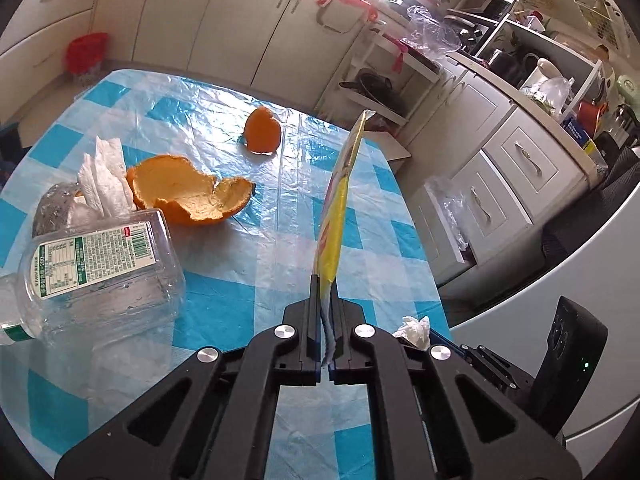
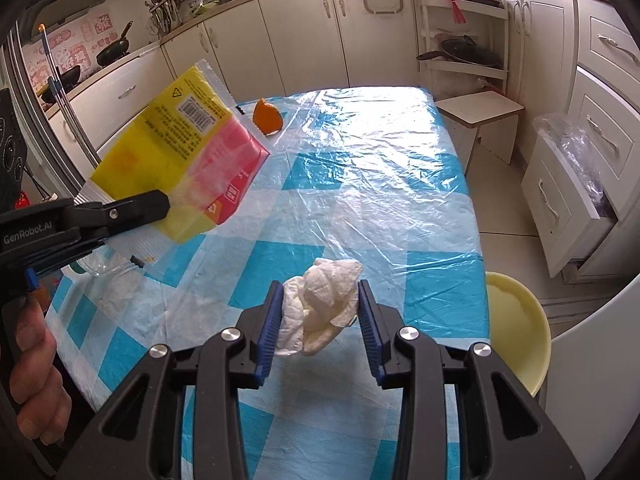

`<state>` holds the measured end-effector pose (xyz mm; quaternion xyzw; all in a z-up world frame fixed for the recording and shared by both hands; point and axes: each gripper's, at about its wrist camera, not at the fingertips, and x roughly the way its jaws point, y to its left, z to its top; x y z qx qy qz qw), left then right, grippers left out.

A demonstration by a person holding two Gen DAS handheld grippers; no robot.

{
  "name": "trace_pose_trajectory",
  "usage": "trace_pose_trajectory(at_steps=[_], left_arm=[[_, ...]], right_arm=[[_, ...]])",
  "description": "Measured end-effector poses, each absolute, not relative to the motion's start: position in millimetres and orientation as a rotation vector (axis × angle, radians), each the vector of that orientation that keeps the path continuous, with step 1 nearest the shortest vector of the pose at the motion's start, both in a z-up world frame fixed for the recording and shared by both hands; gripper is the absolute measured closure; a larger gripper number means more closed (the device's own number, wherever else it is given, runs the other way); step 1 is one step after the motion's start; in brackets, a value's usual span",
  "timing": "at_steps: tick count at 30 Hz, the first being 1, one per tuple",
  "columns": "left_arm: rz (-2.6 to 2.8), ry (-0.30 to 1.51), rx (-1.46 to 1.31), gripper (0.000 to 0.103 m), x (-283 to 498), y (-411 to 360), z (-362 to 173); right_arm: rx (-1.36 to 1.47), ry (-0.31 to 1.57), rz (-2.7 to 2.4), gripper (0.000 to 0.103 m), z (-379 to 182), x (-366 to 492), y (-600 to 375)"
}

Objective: Collect trash
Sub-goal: 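Carry the crumpled tissue with the right gripper over the yellow bin while the left carries the snack bag, then open both grippers to drop the tissue and snack bag into the yellow bin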

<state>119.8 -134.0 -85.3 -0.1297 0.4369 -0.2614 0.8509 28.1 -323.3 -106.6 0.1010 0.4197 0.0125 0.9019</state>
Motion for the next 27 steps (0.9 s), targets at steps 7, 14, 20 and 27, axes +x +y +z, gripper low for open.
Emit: trace_pose_trajectory(at_steps=[7, 14, 20, 27], left_arm=[[-0.605, 0.877, -0.202, 0.101, 98, -154, -67], [-0.699, 0.888, -0.148, 0.101, 75, -198, -66], [-0.784, 0.931, -0.090, 0.101, 57, -255, -77], [-0.868, 0.959, -0.034, 0.101, 39, -315, -86]], right_arm=[[0.269, 0.813, -0.078, 0.066, -93, 14, -363], [0.430, 0.805, -0.282, 0.066, -97, -16, -439], [0.553, 0.860, -0.387, 0.066, -118, -19, -474], [0.731, 0.883, -0.466, 0.053, -139, -30, -509]])
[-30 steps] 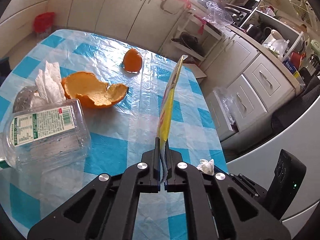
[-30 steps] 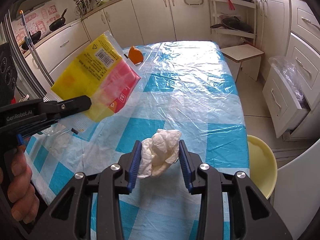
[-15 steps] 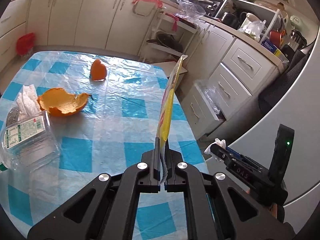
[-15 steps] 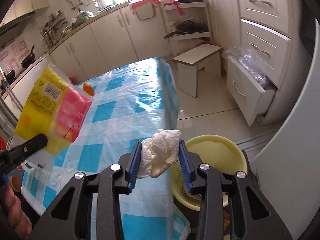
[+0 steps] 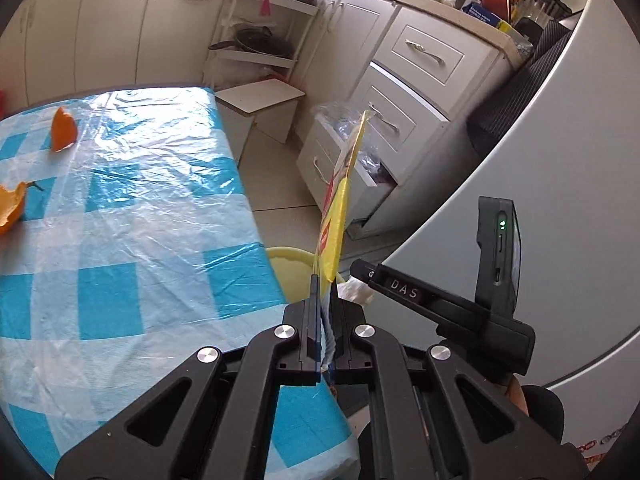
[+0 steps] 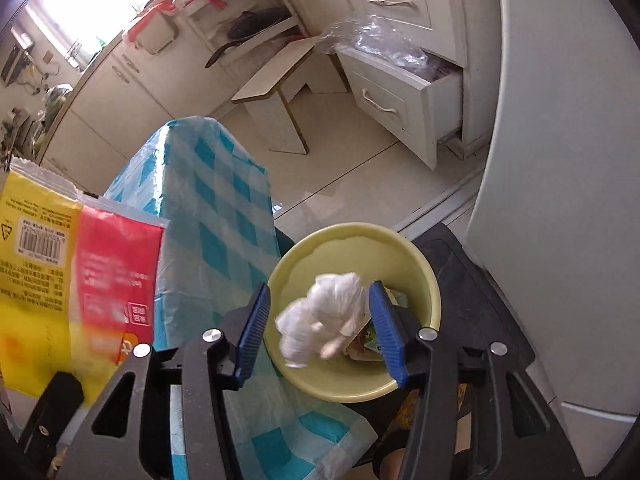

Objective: Collect trash
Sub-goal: 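Open both grippers to drop the tissue and snack bag into the yellow bin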

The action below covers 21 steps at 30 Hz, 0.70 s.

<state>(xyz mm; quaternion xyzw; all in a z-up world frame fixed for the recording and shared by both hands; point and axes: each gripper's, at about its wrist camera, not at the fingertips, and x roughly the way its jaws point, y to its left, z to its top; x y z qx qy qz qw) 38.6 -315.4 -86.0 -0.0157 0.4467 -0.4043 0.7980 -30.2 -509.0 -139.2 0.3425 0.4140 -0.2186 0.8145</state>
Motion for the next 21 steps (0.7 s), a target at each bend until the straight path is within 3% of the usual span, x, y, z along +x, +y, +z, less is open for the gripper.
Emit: trace_pose_trajectory(at_steps=[9, 12, 16, 21], left_arm=[[-0.847, 1.046, 0.047, 0.100, 41, -366, -120], [-0.838, 1.079, 0.076, 0.089, 41, -376, -129], [-0.816, 1.059, 0.088, 0.060, 38, -372, -128], [-0.786, 1.028, 0.105, 0.052, 37, -351, -118]], right_arm=[[0.766, 0.597, -0.538, 0.041, -88, -69, -522], [0.767, 0.541, -0.530, 0.040, -76, -72, -524], [0.773, 0.509, -0.505, 0.040, -68, -71, -525], [0.767, 0.495, -0.472, 0.037, -61, -66, -520]])
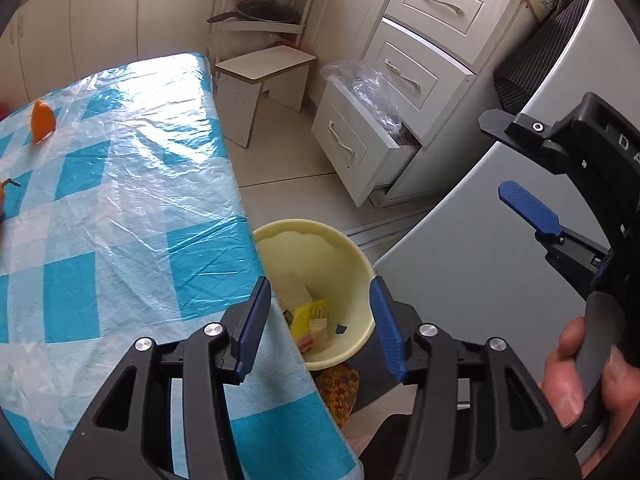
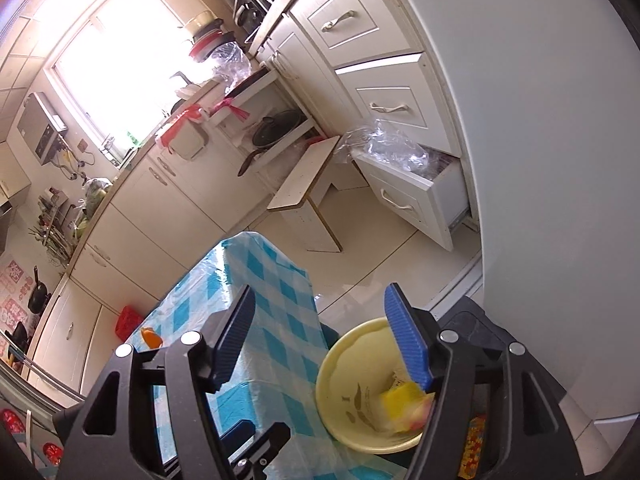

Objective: Collect trash
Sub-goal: 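Open both grippers to drop the tissue and snack bag into the yellow bin, then move both grippers back over the table toward the bottle and orange peel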

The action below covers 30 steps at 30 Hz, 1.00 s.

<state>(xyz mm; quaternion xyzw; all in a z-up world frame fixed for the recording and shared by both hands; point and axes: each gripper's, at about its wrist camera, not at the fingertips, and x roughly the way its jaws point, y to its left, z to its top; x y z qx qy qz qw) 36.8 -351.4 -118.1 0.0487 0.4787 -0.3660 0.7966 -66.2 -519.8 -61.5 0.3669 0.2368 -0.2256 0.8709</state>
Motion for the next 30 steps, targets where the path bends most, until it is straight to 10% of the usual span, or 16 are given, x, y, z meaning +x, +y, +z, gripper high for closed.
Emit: trace_pose_trajectory(at_steps=[9, 30], left_arm=[[-0.635, 0.869, 0.185, 0.026, 26, -286, -78], [-0.473, 0.789, 0.166, 0.021, 31, -213, -50]], right_arm=[[0.716, 0.488, -0.420, 0.031, -52, -51, -501], [0.558, 0.542, -0.328, 0.030, -44, -14, -442]])
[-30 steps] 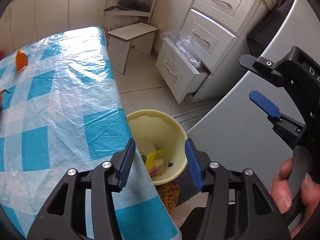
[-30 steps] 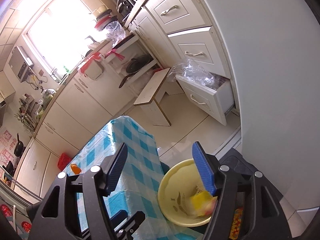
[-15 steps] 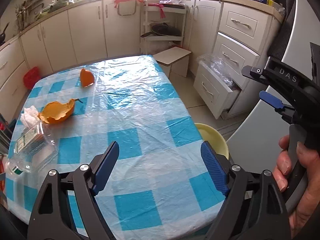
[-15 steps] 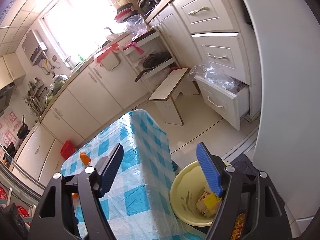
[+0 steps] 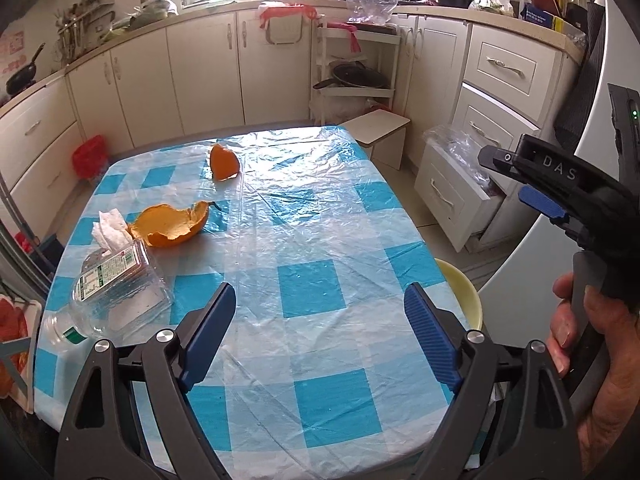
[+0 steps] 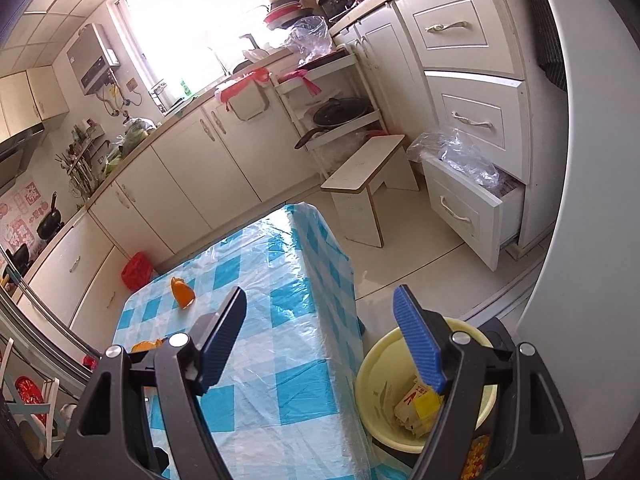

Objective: Collect trash
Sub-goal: 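Move both grippers back over the table toward the bottle and orange peel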

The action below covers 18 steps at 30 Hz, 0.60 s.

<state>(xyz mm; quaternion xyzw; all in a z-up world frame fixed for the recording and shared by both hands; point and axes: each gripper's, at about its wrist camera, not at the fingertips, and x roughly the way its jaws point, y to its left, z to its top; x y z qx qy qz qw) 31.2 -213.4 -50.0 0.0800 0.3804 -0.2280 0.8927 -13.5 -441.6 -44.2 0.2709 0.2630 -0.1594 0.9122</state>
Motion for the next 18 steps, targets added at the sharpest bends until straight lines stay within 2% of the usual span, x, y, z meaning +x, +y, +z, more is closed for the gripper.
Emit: trace_pose_trajectory(at_steps=[18], left_arm=[[-0.400, 0.798, 0.141, 0.020, 44, -175, -55]], right_arm=[[0.478, 0.589, -0.241, 0.030, -41, 16, -397]])
